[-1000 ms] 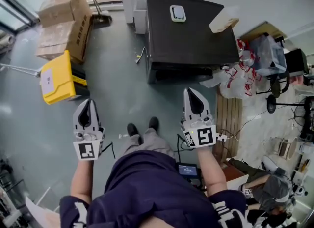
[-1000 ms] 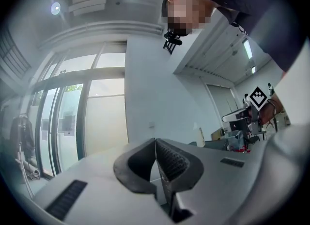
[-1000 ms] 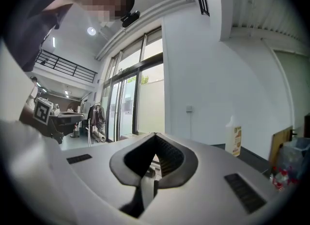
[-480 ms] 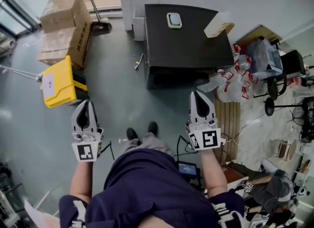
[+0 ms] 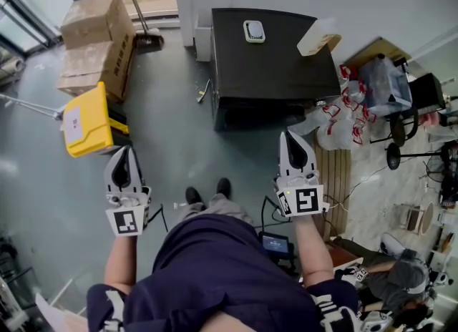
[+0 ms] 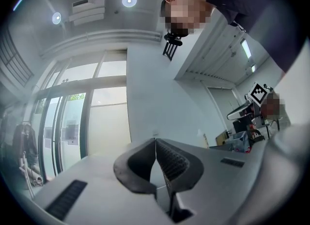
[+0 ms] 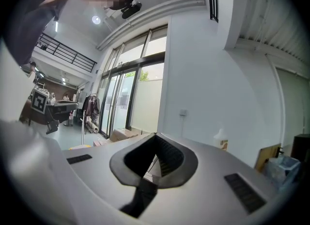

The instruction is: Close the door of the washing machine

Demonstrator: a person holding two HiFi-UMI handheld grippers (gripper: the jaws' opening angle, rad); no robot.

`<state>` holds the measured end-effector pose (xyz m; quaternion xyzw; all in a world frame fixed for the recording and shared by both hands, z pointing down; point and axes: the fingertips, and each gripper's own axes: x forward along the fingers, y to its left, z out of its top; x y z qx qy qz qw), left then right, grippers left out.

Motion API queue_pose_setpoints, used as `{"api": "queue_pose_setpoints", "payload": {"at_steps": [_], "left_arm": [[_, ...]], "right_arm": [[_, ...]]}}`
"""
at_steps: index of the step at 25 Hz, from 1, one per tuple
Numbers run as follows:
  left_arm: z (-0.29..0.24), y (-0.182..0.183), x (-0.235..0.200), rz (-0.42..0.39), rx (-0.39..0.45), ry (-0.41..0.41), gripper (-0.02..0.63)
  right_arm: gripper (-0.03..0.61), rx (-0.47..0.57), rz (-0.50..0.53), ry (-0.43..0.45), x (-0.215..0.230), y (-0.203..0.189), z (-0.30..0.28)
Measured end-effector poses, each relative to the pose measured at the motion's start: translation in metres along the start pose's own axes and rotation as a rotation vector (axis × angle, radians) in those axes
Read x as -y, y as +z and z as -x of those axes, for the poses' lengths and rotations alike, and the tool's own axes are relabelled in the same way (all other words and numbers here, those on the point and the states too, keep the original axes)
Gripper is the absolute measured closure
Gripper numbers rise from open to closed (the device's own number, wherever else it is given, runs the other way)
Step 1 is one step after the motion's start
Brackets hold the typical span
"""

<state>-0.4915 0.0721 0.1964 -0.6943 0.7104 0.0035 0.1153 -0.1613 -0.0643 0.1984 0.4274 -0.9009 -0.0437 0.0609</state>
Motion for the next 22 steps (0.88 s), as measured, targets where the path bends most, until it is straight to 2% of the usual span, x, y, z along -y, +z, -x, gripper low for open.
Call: {"api": "queue_pose_setpoints", "payload": {"at_steps": [22], "left_arm": [[0.002, 0.002, 0.002, -0.002, -0.006, 0.009, 0.588]], "right_arm": [[0.56, 0.001, 0.021, 0.008, -0.006, 0.013, -0.003]]}}
